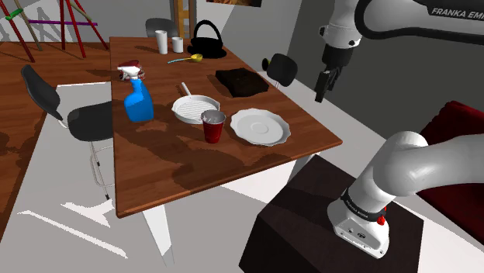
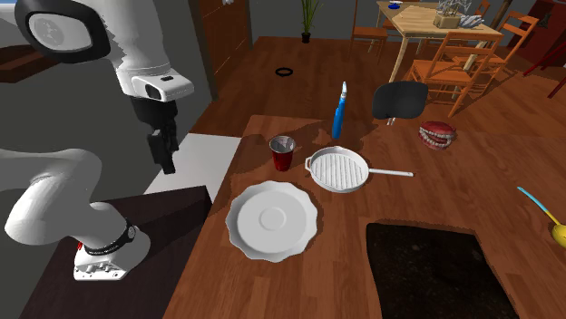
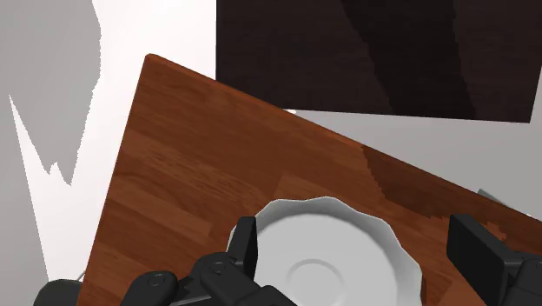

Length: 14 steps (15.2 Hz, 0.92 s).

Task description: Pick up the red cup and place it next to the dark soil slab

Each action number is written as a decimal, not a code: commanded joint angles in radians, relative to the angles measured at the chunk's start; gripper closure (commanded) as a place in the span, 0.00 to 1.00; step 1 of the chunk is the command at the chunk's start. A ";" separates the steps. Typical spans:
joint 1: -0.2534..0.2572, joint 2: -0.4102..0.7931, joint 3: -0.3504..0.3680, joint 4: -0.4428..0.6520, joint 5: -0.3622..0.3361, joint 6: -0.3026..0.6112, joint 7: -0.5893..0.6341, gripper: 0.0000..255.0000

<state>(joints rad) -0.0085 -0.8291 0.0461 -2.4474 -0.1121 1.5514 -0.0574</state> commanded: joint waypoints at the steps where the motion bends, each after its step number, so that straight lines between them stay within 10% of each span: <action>1: 0.000 0.000 0.000 0.000 0.000 0.000 0.000 0.00; 14: 0.038 0.425 0.185 0.146 0.037 0.270 0.214 0.00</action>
<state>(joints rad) 0.0241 -0.4383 0.2116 -2.3159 -0.0767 1.8036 0.1309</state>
